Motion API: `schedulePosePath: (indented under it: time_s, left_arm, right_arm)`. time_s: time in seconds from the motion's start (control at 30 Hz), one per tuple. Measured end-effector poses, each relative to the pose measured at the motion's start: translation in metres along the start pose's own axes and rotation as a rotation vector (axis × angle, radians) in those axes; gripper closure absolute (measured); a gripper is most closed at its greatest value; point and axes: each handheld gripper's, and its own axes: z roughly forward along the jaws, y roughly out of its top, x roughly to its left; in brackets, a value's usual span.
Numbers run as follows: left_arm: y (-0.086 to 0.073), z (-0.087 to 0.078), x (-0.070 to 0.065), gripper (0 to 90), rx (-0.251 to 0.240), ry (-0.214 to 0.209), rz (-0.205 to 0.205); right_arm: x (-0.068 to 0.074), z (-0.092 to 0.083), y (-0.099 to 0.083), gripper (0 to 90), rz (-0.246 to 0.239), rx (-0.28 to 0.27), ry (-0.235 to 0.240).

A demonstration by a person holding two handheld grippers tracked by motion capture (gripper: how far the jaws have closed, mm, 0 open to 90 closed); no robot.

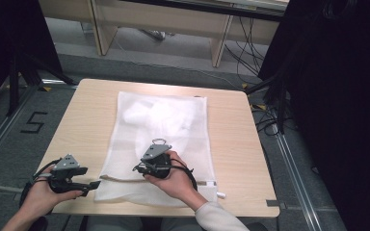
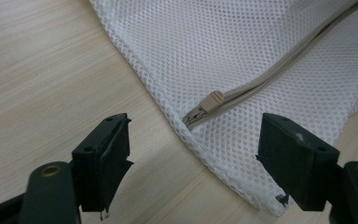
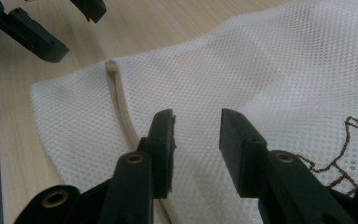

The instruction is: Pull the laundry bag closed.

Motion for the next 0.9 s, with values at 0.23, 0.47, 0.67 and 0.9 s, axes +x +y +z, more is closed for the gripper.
schedulePosePath:
  time_s: [0.23, 0.47, 0.67, 0.9]
  left_arm:
    - [0.000, 0.000, 0.000, 24.7, 0.002, 0.003, 0.001]
    - [0.000, 0.000, 0.000, 24.6, 0.000, -0.001, 0.000]
    - [0.000, 0.000, -0.001, 24.5, 0.002, 0.001, -0.004]
    - [0.000, 0.000, 0.000, 24.5, 0.003, -0.005, -0.005]
  right_arm:
    - [0.003, 0.006, 0.007, 65.9, -0.022, 0.013, 0.017]
    - [0.008, 0.014, 0.013, 65.9, -0.028, 0.009, 0.025]
    - [0.011, 0.020, 0.016, 65.8, -0.024, 0.018, 0.039]
    - [0.013, 0.024, 0.019, 65.8, -0.037, 0.018, 0.043]
